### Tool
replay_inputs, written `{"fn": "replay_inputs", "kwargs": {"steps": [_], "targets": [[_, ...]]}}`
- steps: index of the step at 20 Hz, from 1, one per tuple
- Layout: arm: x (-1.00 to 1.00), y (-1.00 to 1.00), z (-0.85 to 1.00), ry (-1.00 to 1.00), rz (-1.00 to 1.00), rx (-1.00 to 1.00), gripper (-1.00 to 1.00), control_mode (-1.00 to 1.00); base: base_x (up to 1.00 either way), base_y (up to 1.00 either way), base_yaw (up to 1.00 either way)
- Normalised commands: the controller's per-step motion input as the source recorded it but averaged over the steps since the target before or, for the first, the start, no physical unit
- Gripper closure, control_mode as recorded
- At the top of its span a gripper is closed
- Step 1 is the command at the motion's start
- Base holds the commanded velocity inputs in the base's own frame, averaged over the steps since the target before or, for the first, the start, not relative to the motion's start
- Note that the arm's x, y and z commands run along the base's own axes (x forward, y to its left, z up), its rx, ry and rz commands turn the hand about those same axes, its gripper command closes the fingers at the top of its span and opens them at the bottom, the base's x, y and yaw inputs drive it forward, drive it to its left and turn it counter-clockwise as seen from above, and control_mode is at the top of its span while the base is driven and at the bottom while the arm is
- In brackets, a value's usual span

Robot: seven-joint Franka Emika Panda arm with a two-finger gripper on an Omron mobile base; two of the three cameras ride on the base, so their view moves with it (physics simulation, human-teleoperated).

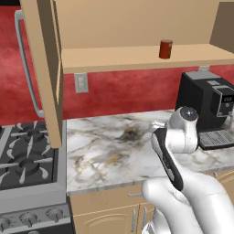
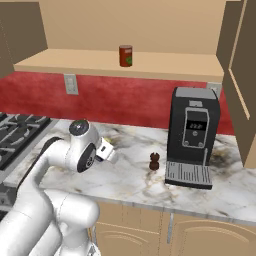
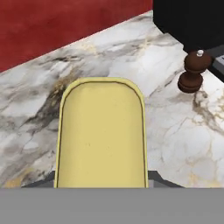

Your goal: Restock the canned food cabinet by taking the new fresh canned food from the counter and placing it in the cabinet. Then, take the old canned food from the cabinet and place it on the counter.

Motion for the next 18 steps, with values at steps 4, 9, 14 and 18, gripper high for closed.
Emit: {"fn": "replay_inputs", "kwargs": {"steps": [4,9,14,18], "targets": [[-0.81,0.58,1.00,-0.39,0.20,-0.07,1.00,-1.00,0.00,0.00,0.00],[-0.77,0.57,1.00,-0.37,0.15,-0.08,1.00,-1.00,0.00,0.00,0.00],[-0.66,0.42,1.00,-0.20,0.15,-0.11,1.00,-1.00,0.00,0.00,0.00],[-0.26,0.33,1.00,-0.03,0.10,-0.16,1.00,-1.00,0.00,0.00,0.00]]}}
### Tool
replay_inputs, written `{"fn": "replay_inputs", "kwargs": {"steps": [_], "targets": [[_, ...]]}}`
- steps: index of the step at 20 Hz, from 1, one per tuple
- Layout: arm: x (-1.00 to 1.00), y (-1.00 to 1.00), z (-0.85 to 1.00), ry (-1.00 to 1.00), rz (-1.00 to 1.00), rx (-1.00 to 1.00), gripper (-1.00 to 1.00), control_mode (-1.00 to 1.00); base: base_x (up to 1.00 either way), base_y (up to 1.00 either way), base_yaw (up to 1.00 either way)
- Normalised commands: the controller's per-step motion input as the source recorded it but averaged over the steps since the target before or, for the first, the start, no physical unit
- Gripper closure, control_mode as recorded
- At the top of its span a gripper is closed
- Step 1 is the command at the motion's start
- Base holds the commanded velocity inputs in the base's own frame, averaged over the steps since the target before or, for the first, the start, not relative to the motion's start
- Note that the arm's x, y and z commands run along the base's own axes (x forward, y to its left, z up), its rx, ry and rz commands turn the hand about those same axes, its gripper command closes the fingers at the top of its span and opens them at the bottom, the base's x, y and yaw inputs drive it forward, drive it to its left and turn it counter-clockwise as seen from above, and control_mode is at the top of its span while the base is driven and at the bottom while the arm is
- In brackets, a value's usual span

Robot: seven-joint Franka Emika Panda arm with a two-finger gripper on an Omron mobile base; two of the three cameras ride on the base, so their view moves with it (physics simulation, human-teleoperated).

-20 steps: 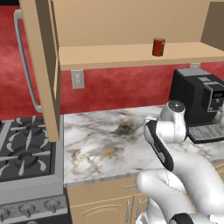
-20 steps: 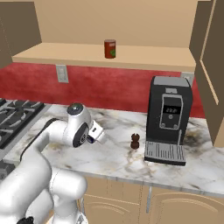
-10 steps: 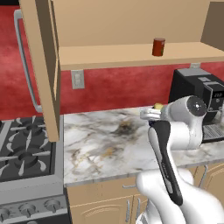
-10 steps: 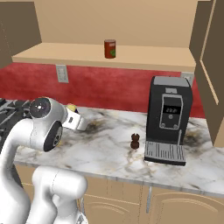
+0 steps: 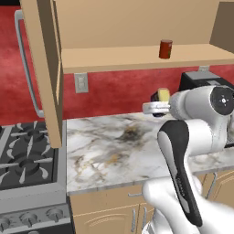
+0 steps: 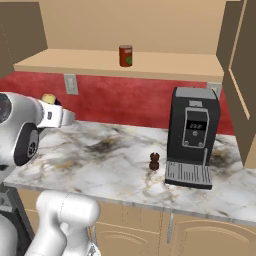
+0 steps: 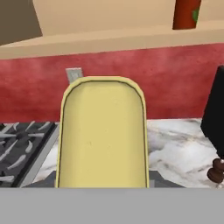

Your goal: Restock the canned food cabinet by taking the new fresh canned food from the counter and placing it in the cabinet. Then, take the old canned food from the cabinet and place it on the counter.

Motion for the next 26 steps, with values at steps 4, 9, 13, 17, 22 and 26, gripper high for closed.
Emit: {"fn": "replay_inputs", "kwargs": {"steps": [4,9,13,17,22,26], "targets": [[0.00,0.06,1.00,-0.01,0.02,-0.19,1.00,-1.00,0.00,0.00,0.00],[0.16,0.09,0.72,-0.09,-0.03,-0.14,1.00,-1.00,0.00,0.00,0.00],[0.18,0.09,0.19,-0.10,0.00,0.00,1.00,-1.00,0.00,0.00,0.00],[0.81,0.07,0.10,-0.02,-0.01,0.00,1.00,-1.00,0.00,0.00,0.00],[1.00,0.01,0.00,0.00,-0.02,0.00,1.00,-1.00,0.00,0.00,0.00],[1.00,0.01,0.00,0.00,-0.05,0.00,1.00,-1.00,0.00,0.00,0.00]]}}
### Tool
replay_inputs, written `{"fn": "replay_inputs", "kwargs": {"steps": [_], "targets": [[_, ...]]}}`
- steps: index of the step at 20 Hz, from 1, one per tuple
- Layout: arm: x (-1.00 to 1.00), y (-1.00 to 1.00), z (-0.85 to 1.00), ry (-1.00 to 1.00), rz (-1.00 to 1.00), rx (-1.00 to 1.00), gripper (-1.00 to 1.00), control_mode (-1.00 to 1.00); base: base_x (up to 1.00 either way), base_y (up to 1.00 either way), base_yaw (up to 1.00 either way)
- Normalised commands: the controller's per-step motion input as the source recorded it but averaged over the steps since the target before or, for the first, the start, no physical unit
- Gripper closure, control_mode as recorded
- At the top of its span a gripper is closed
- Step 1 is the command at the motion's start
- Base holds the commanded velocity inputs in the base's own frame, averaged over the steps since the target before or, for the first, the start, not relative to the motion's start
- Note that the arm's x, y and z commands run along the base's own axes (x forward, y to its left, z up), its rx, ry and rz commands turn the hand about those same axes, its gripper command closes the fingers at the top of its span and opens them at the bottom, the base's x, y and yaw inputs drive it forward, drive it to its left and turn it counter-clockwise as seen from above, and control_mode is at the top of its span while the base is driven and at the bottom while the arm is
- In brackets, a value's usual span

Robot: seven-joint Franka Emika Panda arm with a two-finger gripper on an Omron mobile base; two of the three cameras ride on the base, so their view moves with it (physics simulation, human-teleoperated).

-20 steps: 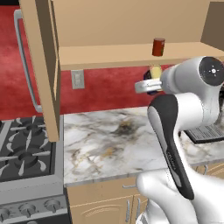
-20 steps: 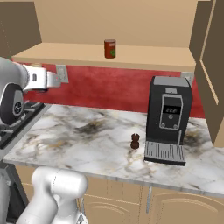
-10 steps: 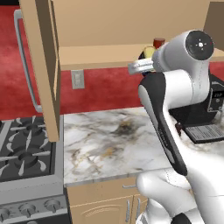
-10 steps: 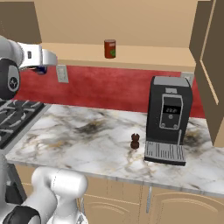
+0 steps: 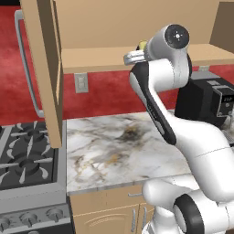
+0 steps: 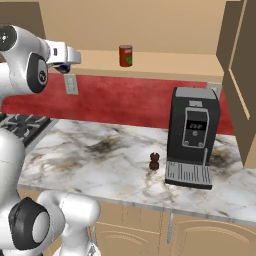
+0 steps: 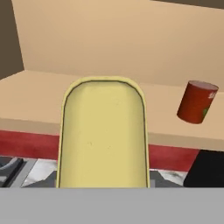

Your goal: Restock the canned food cabinet by taking the new fresh canned food from the counter and placing it in the cabinet. Then, take the old canned food from the cabinet and place it on the counter.

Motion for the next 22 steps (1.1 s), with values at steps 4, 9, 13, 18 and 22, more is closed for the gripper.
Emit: {"fn": "replay_inputs", "kwargs": {"steps": [4,9,13,18,22], "targets": [[1.00,0.00,0.00,0.00,-0.06,0.00,1.00,-1.00,0.00,0.00,0.00],[1.00,0.00,-0.04,0.00,-0.04,0.00,1.00,-1.00,0.00,0.00,0.00],[1.00,-0.04,-0.17,0.02,-0.02,0.00,1.00,-1.00,0.00,0.00,0.00],[0.55,-0.04,-0.06,0.01,0.00,0.00,-1.00,-1.00,0.00,0.00,0.00],[0.00,0.00,0.00,0.00,0.00,0.00,-1.00,-1.00,0.00,0.00,0.00]]}}
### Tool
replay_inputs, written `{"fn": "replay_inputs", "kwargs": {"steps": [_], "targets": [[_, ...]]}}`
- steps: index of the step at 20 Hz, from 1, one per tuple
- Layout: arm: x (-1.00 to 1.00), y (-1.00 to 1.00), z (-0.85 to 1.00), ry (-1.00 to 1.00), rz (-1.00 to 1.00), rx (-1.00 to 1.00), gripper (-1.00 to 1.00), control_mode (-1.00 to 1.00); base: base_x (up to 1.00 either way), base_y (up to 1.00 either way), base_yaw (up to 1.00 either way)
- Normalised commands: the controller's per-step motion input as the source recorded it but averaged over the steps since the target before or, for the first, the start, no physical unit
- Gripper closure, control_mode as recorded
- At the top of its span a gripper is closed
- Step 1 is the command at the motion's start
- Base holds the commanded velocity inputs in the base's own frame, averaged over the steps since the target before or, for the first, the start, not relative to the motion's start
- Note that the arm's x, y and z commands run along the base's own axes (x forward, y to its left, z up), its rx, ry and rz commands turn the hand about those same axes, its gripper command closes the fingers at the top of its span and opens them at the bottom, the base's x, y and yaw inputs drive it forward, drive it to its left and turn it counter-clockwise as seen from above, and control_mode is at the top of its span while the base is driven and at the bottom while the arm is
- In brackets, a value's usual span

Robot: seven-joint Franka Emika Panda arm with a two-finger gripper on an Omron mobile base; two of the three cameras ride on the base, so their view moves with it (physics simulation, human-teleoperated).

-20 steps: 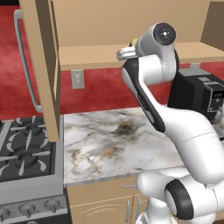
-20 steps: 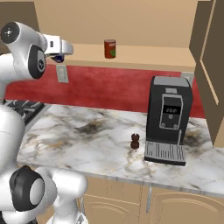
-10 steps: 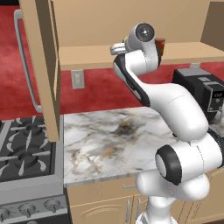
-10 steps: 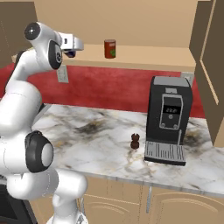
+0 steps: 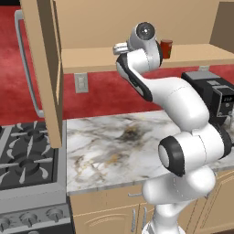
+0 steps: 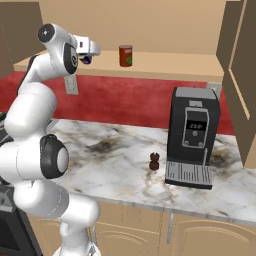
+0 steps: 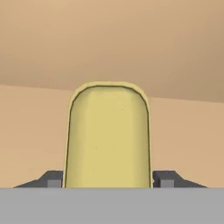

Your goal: Restock the canned food cabinet by taking the new fresh canned food from the counter and placing it in the cabinet. Then, take the old canned food from the cabinet and place it on the counter.

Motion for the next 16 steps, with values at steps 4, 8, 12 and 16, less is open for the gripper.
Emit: {"fn": "replay_inputs", "kwargs": {"steps": [4,8,12,16], "targets": [[0.00,0.00,0.00,0.00,0.00,0.00,-1.00,-1.00,0.00,0.00,0.00],[0.00,0.00,0.00,-0.07,0.00,0.00,-1.00,-1.00,0.00,0.00,0.00],[0.34,0.00,0.00,-0.17,-0.04,0.00,-1.00,-1.00,0.00,0.00,0.00],[0.93,0.00,-0.01,-0.13,-0.10,0.00,-1.00,-1.00,0.00,0.00,0.00]]}}
